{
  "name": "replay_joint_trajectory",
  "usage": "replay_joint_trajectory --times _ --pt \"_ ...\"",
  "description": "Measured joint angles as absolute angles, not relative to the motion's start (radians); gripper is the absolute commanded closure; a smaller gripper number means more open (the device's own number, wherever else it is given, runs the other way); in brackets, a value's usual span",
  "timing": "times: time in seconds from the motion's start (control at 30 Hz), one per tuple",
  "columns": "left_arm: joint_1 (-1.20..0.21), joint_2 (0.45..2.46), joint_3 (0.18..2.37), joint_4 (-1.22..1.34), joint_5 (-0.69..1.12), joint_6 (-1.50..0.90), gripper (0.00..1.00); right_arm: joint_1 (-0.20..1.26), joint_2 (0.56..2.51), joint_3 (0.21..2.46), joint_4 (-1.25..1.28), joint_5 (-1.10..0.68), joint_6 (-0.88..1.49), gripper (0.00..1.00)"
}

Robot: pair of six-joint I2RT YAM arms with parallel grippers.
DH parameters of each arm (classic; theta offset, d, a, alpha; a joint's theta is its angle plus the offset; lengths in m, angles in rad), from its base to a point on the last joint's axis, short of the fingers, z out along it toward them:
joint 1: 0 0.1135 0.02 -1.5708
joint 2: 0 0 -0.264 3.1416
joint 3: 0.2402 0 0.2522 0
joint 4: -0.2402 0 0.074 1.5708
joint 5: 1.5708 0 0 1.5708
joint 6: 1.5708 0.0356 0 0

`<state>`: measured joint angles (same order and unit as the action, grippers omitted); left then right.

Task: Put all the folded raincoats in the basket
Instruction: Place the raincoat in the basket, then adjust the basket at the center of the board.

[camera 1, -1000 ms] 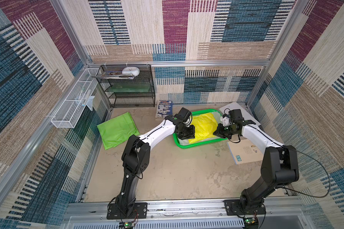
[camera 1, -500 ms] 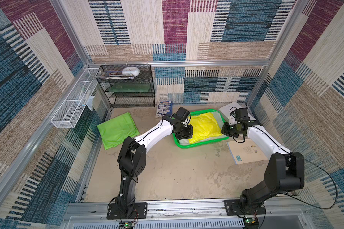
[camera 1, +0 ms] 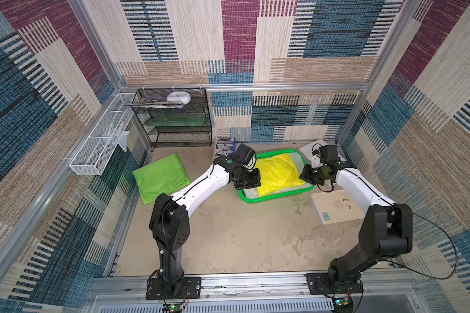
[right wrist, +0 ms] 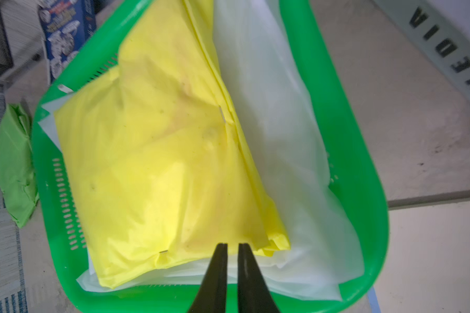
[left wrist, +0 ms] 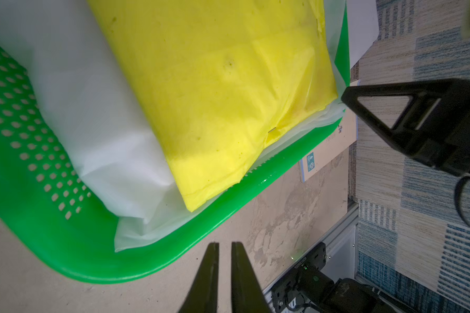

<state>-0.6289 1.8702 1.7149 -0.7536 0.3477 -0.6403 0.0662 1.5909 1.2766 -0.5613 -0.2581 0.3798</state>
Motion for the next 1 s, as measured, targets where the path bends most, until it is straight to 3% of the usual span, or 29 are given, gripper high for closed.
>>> replay_joint_trajectory --times 0.07,0.23,0.43,0.53,0.67,0.87,1.0 --pt "-0.620 1.829 1.696 -0.760 0.353 -0.649 0.81 0.057 1.574 1.284 -0.532 -0.217 0.400 0.43" --pt "-0.621 1.738 1.643 -0.764 0.360 -0.654 0.79 0.026 1.633 1.340 -0.526 -0.059 0.413 0.36" --pt "-0.591 1.654 1.541 -0.771 0.332 -0.648 0.80 -0.014 1.813 1.457 -0.558 -0.001 0.390 0.52" --pt "-0.571 1.597 1.486 -0.771 0.332 -0.648 0.80 -0.014 1.861 1.476 -0.562 -0.053 0.386 0.55" --pt "-0.558 1.554 1.465 -0.773 0.332 -0.643 0.80 -0.012 1.858 1.430 -0.535 -0.124 0.388 0.60" --pt "-0.531 1.514 1.418 -0.785 0.317 -0.628 0.80 -0.006 1.824 1.338 -0.471 -0.266 0.380 0.75" --pt "-0.520 1.488 1.379 -0.786 0.317 -0.624 0.80 0.027 1.792 1.268 -0.424 -0.321 0.408 0.76"
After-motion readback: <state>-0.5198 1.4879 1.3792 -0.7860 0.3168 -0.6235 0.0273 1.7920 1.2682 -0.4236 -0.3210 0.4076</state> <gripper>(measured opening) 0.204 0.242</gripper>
